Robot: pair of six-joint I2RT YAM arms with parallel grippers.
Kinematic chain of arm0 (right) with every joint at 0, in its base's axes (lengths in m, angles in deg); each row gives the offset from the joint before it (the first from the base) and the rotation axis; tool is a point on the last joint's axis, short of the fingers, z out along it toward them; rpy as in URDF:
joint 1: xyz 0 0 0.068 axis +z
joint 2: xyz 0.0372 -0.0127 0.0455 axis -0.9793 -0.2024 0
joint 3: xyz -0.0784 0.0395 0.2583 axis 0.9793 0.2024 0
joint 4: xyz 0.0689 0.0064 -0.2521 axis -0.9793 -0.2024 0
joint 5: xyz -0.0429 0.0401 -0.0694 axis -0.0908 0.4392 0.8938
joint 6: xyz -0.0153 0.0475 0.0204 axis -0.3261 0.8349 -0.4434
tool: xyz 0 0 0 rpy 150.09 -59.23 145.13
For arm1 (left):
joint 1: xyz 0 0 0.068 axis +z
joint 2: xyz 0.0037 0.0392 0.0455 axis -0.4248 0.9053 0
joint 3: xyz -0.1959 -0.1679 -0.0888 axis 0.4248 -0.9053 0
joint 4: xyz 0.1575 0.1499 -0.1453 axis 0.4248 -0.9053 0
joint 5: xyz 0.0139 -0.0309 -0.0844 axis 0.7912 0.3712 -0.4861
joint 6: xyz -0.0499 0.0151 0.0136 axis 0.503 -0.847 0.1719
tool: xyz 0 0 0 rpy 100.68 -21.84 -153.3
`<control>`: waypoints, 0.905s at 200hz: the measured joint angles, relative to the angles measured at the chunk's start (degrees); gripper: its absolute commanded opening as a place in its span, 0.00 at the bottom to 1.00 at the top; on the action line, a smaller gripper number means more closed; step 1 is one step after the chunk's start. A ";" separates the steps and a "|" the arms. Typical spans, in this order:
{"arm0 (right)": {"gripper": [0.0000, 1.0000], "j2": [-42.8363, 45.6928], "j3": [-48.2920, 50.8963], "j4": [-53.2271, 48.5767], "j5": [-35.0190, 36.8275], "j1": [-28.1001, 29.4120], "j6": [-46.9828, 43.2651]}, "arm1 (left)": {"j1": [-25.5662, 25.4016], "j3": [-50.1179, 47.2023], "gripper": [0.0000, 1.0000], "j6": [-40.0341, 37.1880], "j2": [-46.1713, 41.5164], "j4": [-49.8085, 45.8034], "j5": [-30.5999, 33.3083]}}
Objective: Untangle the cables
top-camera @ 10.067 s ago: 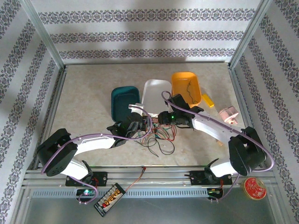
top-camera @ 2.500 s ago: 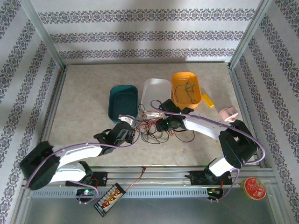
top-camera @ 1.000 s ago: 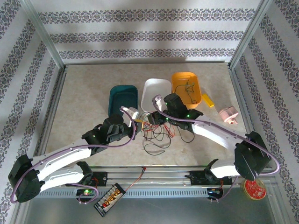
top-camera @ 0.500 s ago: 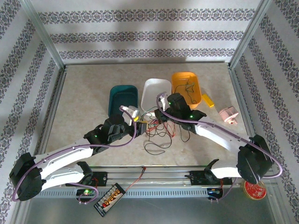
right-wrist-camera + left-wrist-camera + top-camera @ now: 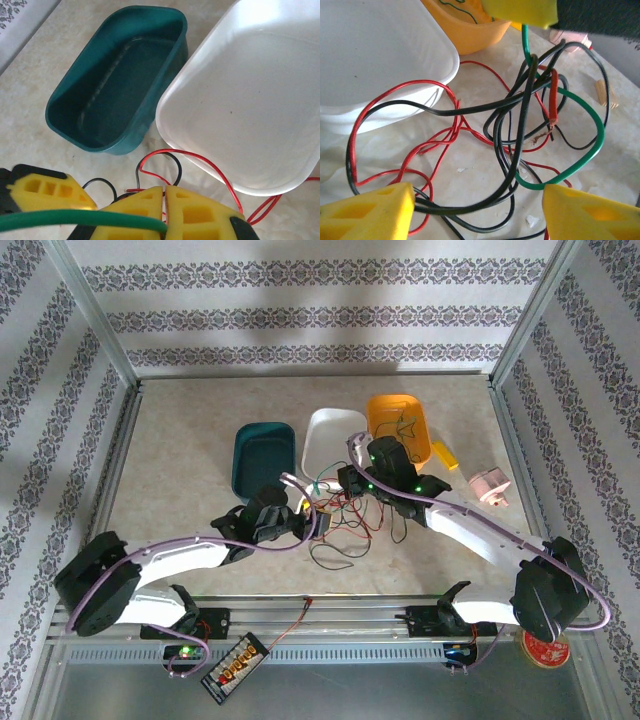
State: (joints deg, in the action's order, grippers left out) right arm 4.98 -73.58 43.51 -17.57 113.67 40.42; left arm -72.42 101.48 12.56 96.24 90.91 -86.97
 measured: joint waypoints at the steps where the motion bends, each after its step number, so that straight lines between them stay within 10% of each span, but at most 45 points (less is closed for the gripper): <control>1: 0.00 0.00 0.02 0.00 0.00 -0.02 0.04 | 0.00 0.00 0.53 0.07 0.28 0.24 -0.11; 60: 0.00 1.05 0.79 0.00 -0.55 -0.94 1.97 | 0.00 -0.66 0.00 3.72 9.49 10.16 -0.11; 181: 0.00 10.43 8.46 -0.07 29.07 -1.86 3.21 | 0.00 -7.85 0.00 5.86 -0.63 4.52 8.59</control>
State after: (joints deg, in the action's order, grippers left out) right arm 15.41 -65.12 43.44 11.50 111.82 43.63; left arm -72.42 93.63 18.42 95.61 95.44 -78.38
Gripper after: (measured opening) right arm 0.045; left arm 0.041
